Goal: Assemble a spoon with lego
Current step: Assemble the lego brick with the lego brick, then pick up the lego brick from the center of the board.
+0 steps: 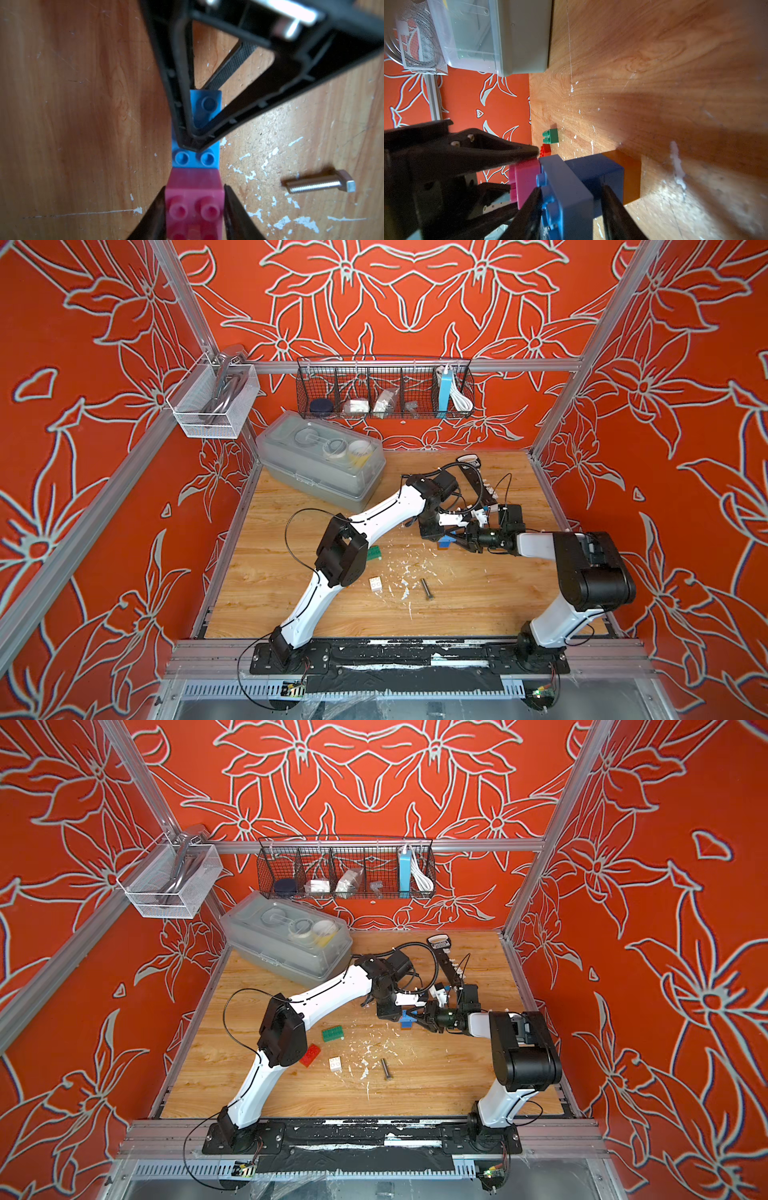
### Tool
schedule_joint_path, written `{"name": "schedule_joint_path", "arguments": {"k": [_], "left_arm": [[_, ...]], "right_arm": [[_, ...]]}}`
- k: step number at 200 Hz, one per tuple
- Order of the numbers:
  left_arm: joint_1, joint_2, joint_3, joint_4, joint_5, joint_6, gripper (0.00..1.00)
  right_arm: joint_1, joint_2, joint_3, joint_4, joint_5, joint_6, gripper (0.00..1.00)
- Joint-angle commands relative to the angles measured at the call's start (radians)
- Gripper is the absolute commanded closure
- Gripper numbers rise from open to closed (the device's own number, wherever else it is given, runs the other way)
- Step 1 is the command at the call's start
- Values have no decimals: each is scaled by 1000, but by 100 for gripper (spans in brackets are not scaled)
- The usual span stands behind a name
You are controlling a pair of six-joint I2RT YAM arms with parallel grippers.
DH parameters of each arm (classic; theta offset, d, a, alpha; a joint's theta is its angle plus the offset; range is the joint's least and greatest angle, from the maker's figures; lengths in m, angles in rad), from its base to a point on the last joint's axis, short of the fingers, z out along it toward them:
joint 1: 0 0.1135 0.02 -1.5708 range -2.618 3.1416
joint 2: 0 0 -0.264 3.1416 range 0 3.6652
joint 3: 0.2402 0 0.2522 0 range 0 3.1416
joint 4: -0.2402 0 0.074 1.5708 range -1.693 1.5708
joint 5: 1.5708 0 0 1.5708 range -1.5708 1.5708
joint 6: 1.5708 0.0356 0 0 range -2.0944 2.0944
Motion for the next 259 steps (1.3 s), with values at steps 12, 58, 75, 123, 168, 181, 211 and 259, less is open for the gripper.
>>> {"name": "schedule_joint_path", "arguments": {"k": [12, 58, 75, 123, 168, 181, 211, 259], "left_arm": [[-8, -10, -5, -18, 7, 3, 44], [-10, -36, -18, -8, 11, -5, 2], [-10, -49, -32, -2, 11, -8, 2], [-11, -86, -57, 18, 0, -9, 2], [-7, -131, -62, 24, 22, -19, 2], [-5, -153, -71, 25, 26, -24, 2], [16, -240, -132, 60, 52, -62, 2], [126, -590, -516, 387, -9, -307, 2]], "right_arm": [[1, 5, 3, -41, 11, -20, 52], [0, -7, 5, -44, 8, -19, 50], [1, -19, 4, -50, 8, -20, 44], [0, -50, 4, -62, 10, -23, 25], [-13, -105, 9, -130, 38, -42, 20], [-24, -138, 8, -164, 54, -49, 20], [-87, -251, -8, -261, 99, -70, 20], [-85, -543, 147, -726, 426, -272, 20]]}}
